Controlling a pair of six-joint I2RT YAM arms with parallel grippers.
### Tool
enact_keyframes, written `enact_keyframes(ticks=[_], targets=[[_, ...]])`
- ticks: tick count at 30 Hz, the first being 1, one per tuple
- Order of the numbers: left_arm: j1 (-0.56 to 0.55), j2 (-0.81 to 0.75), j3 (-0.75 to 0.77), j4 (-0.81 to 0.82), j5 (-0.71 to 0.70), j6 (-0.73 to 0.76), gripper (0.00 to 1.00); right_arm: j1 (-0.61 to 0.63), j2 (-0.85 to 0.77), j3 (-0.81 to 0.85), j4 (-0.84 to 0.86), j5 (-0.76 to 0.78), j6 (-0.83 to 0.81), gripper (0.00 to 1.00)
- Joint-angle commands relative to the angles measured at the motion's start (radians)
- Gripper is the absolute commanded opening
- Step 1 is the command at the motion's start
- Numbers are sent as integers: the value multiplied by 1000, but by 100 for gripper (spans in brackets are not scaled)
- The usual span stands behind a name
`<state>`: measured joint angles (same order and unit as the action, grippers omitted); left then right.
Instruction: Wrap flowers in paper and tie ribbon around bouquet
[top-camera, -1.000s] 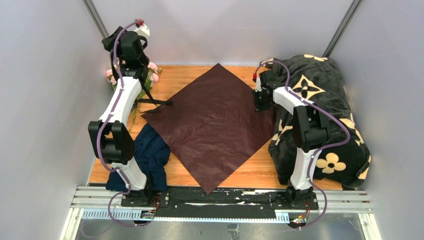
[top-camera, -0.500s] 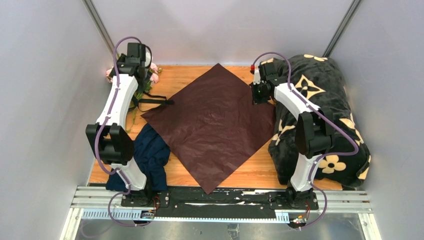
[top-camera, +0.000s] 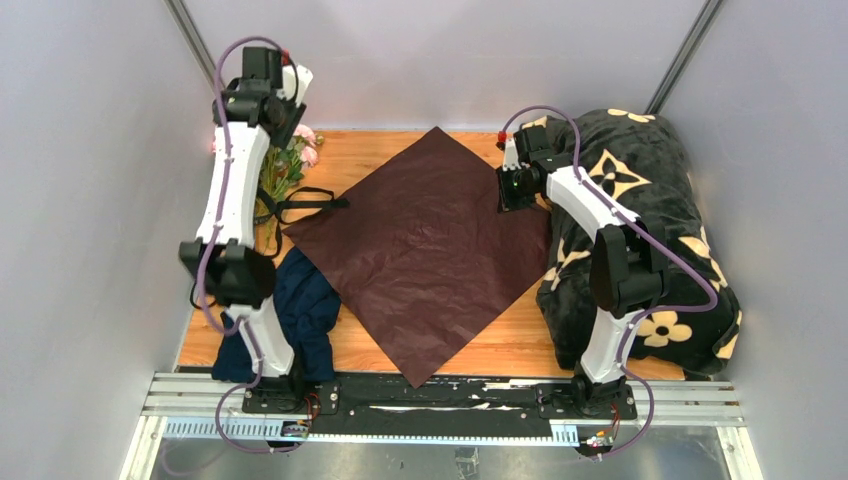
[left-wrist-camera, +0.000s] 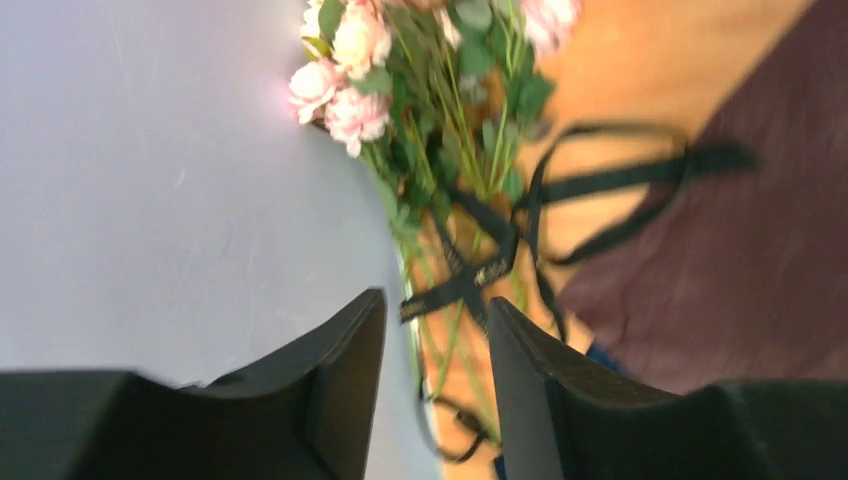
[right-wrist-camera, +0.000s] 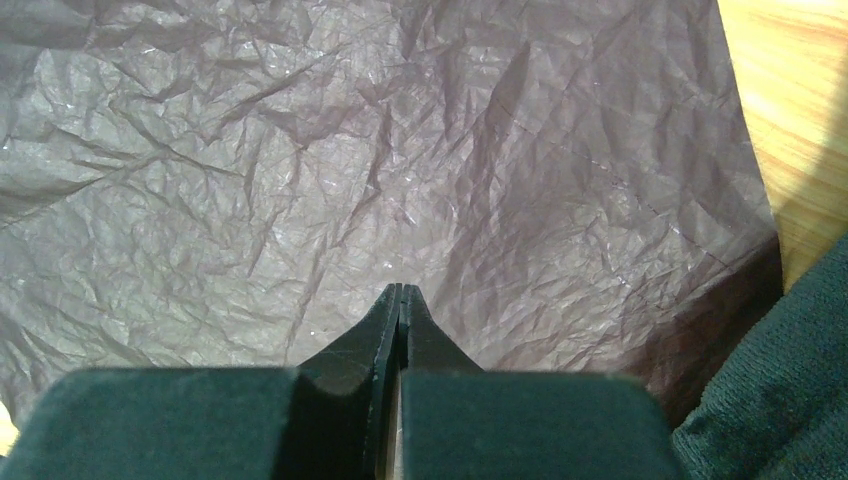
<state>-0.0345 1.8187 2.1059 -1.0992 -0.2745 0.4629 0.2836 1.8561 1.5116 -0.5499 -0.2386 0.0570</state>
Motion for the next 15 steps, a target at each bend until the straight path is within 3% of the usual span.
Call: enact_keyframes(ticks=[1, 4, 5, 8, 11, 15], targets=[[17, 337, 231, 8, -57, -113, 46, 28, -44, -2, -27, -4, 32, 0], [65, 502, 417, 33, -68, -127, 45, 37, -43, -3, -28, 2, 50, 0], [76, 533, 443, 66, -69, -119, 49, 42, -39, -2, -30, 2, 55, 0], [86, 557, 349, 201, -100, -77, 67, 57, -21, 11, -48, 10, 58, 0], [97, 559, 248, 311, -131, -91, 68, 73, -5, 23, -77, 24, 54, 0], [119, 610, 222, 380, -176, -136, 68, 85, 7, 30, -106, 37, 51, 0]])
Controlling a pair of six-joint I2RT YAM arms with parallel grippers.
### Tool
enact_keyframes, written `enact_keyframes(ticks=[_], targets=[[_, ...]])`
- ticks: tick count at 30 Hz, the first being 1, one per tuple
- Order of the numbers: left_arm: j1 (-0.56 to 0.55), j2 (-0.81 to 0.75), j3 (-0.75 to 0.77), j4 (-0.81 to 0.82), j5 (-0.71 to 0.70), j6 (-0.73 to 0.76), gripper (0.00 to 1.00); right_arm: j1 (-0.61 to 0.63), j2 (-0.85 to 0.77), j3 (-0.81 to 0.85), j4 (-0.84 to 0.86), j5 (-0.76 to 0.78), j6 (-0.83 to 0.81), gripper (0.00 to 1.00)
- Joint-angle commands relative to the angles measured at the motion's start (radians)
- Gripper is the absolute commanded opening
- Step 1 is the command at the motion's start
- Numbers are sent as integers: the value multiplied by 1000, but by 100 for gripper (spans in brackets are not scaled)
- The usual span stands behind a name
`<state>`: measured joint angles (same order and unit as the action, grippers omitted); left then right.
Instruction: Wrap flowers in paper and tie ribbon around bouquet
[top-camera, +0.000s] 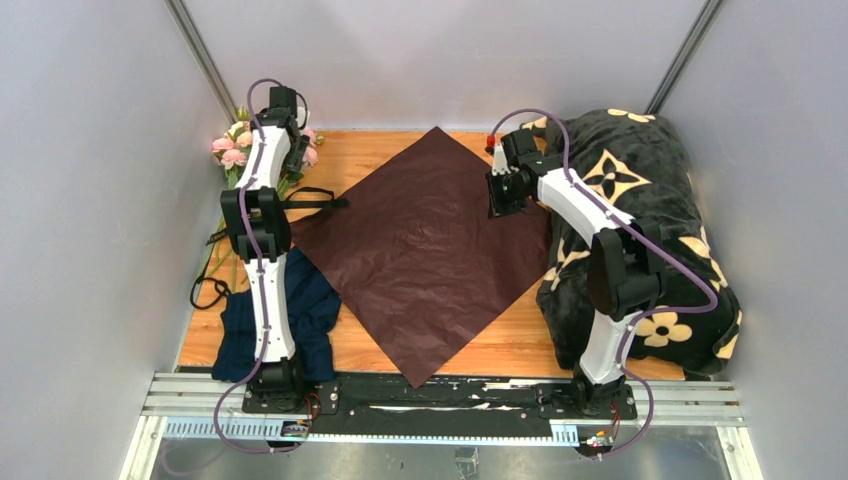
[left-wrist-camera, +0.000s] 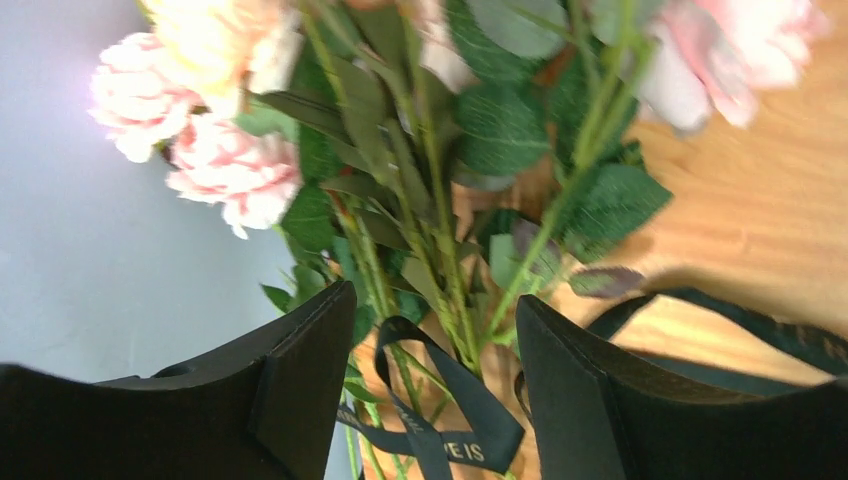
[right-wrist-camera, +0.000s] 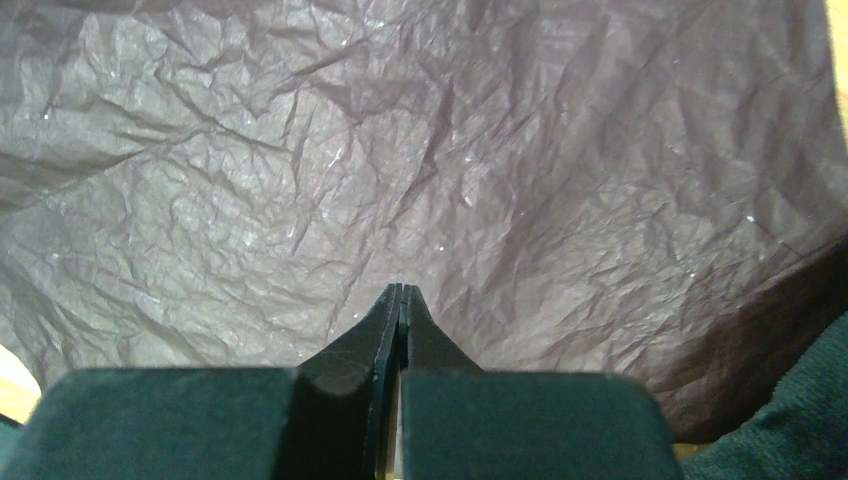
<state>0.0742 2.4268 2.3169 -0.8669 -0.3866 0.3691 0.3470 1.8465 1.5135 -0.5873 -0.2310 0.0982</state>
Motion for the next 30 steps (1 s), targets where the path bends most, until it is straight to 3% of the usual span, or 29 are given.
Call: enact_keyframes(ticks=[1, 13, 16, 20, 30], targets=[[14, 23, 17, 151, -67, -48, 68, 23, 16, 27, -75, 33, 11, 0], [30, 158, 85, 206, -94, -20, 64, 30, 47, 88, -126, 57, 8, 0], [44, 162, 89, 216, -105, -18, 48, 32, 49, 95, -126, 54, 9, 0], [56, 133, 78, 232, -113, -10, 0, 32, 50, 105, -127, 57, 8, 0], [67, -224, 29, 255, 90, -37, 0, 33, 5, 109, -103, 66, -3, 0]])
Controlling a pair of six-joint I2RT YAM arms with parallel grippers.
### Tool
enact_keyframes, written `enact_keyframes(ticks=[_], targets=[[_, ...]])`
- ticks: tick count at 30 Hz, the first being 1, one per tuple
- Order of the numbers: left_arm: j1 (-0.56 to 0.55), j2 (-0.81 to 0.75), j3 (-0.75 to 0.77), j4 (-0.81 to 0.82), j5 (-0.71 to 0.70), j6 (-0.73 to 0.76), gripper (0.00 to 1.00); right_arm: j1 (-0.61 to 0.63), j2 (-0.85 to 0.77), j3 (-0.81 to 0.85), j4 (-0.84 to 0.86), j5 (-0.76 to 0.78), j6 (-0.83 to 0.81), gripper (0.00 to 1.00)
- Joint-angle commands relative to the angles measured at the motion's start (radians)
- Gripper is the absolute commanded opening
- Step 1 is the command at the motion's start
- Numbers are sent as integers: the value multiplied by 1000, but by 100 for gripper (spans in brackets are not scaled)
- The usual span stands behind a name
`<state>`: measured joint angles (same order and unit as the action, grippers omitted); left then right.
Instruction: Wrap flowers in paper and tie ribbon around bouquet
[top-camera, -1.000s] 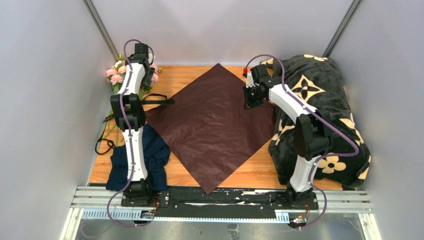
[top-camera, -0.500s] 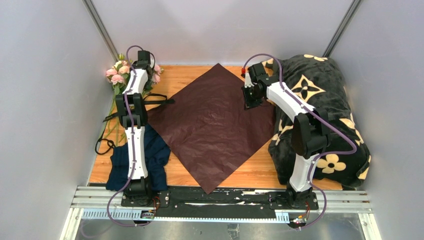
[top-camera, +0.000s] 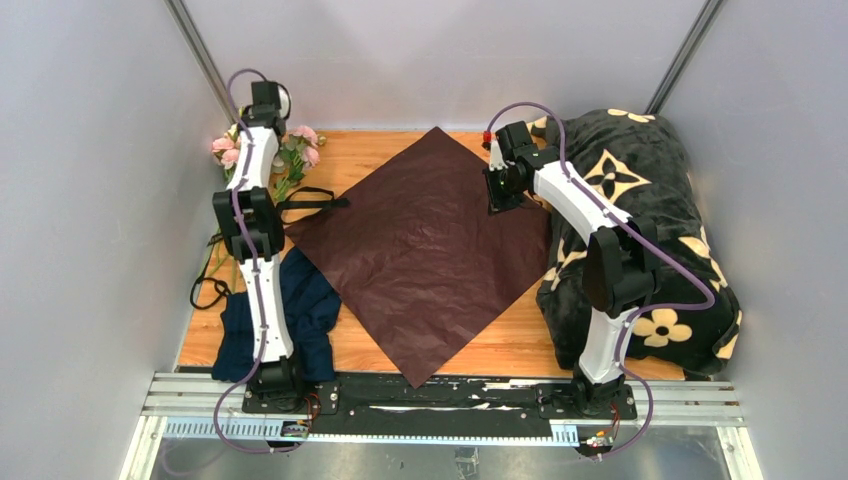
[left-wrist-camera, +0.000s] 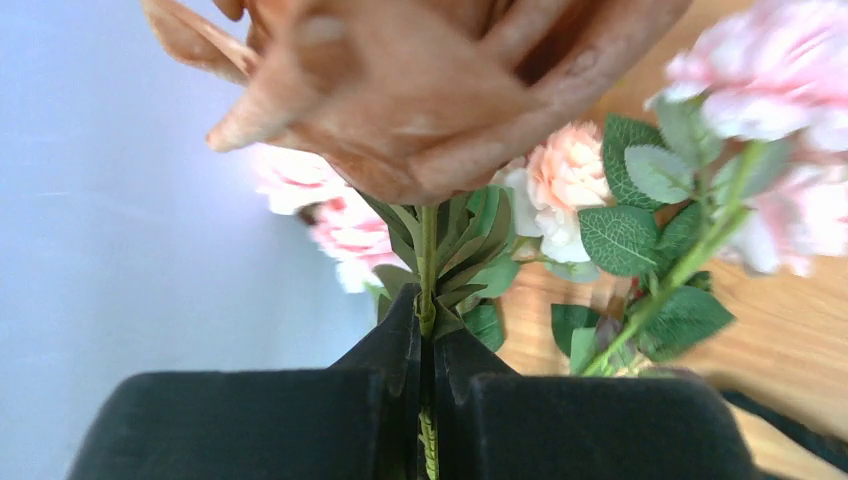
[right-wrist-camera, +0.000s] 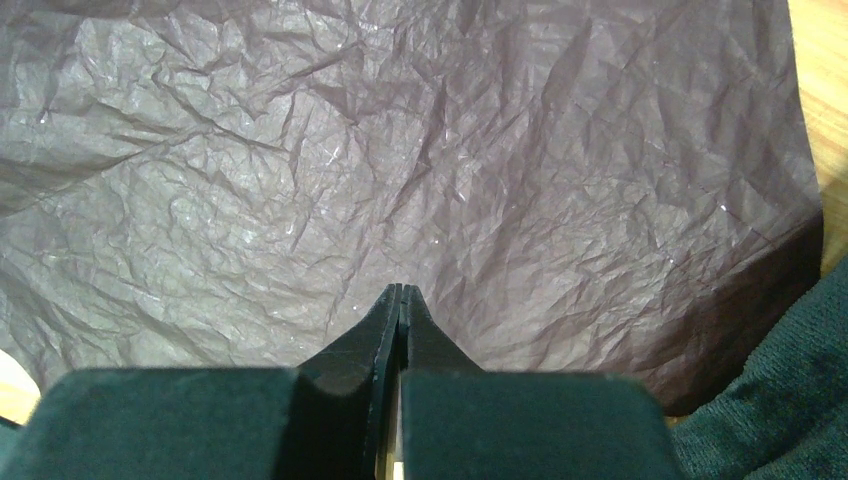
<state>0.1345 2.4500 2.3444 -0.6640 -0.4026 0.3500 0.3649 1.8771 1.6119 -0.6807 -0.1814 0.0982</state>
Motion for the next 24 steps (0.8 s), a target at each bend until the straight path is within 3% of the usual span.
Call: enact_keyframes(ticks=[1, 7, 11, 14, 16, 18, 20, 22, 24], targets=[[8, -283, -5, 47, 120, -21, 0, 16, -37, 3, 1, 16, -1, 0], [8, -414, -45, -16, 262, -34, 0, 21, -89, -51, 66, 0, 2, 0], [5, -441, 37, -77, 329, -103, 0, 23, -117, -68, 84, -2, 4, 0], [-17, -475, 188, -52, 438, -40, 0, 24, -136, -54, 122, -40, -6, 0], [-36, -549, 207, 73, 474, 30, 0, 25, -144, -27, 158, -83, -17, 0], [-65, -715, 55, 353, 436, 128, 0, 27, -155, -8, 219, -133, -20, 0], [-186, -843, -174, 657, 321, 379, 0, 33, -173, -4, 288, -168, -11, 0], [-265, -939, -349, 924, 338, 628, 0, 39, -197, -22, 368, -190, 6, 0], [-316, -991, -433, 1074, 379, 768, 0, 53, -223, -46, 443, -198, 15, 0]])
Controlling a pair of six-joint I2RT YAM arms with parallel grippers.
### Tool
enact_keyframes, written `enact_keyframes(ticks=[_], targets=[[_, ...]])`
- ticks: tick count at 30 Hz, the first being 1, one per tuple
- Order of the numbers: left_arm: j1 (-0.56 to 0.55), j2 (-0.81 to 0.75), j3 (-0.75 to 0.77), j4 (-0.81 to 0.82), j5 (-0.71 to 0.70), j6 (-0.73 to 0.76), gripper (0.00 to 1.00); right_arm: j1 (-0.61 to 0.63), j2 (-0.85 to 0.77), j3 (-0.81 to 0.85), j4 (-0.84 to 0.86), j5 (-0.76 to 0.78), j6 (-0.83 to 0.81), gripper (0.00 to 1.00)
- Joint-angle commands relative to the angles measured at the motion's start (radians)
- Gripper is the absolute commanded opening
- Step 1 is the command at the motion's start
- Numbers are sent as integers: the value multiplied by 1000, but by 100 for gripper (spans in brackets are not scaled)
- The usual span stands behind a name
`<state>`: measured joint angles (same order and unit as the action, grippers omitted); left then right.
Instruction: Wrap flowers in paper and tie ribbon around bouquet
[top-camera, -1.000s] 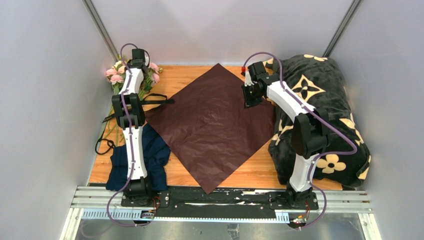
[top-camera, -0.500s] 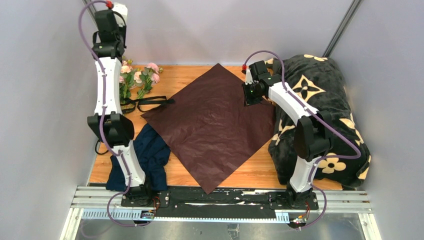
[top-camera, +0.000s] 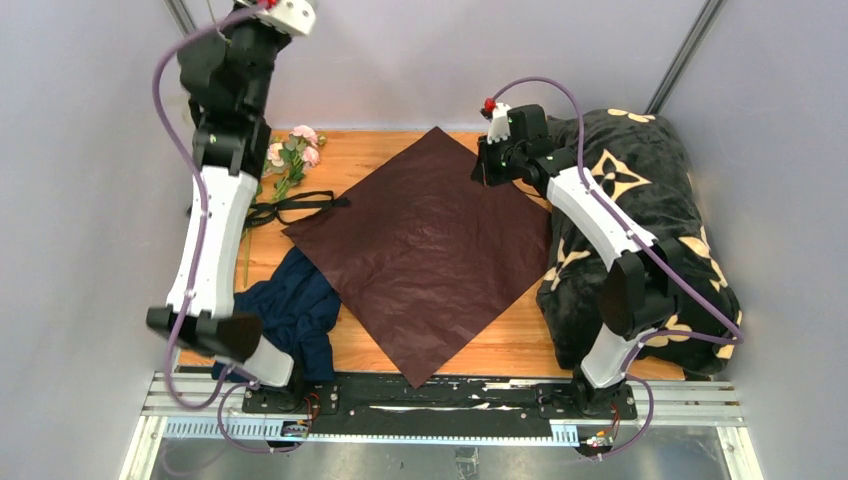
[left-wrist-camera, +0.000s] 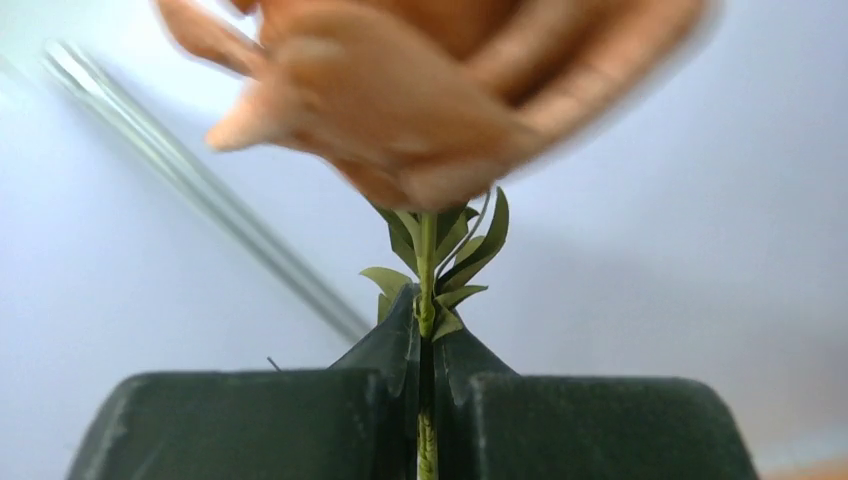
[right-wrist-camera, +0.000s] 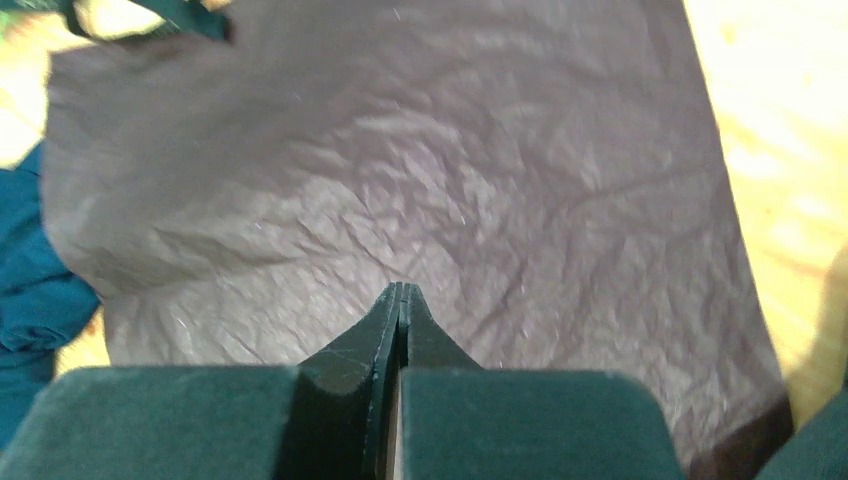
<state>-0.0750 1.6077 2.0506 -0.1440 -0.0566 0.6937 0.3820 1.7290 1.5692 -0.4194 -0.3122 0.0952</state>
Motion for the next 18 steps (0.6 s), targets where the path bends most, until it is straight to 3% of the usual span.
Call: enact_keyframes(ticks=[1, 3, 5, 7, 9, 11, 12, 14, 16, 18], targets=[[-128, -156, -160, 596, 24, 469, 0, 43, -84, -14, 211, -64, 15, 0], [-156, -153, -171, 720, -9, 535, 0, 65, -96, -21, 242, -67, 5, 0], [-174, -152, -141, 680, -80, 478, 0, 80, -102, -10, 248, -93, 8, 0], [-182, -181, -102, 447, -123, 296, 0, 97, -109, 13, 245, -144, 12, 0], [-191, -214, -90, 205, -96, 3, 0, 115, -120, 43, 253, -188, 24, 4], [-207, -224, -87, -3, -20, -193, 0, 128, -137, 62, 323, -255, 69, 18], [-209, -218, -82, -89, 66, -362, 0, 134, -147, 61, 382, -293, 102, 35], [-210, -196, -69, -218, 253, -591, 0, 147, -165, 62, 511, -335, 154, 56], [-233, -181, -90, -245, 391, -781, 0, 164, -176, 72, 572, -335, 165, 62], [-284, -172, -116, -231, 463, -850, 0, 179, -183, 78, 592, -320, 166, 64]])
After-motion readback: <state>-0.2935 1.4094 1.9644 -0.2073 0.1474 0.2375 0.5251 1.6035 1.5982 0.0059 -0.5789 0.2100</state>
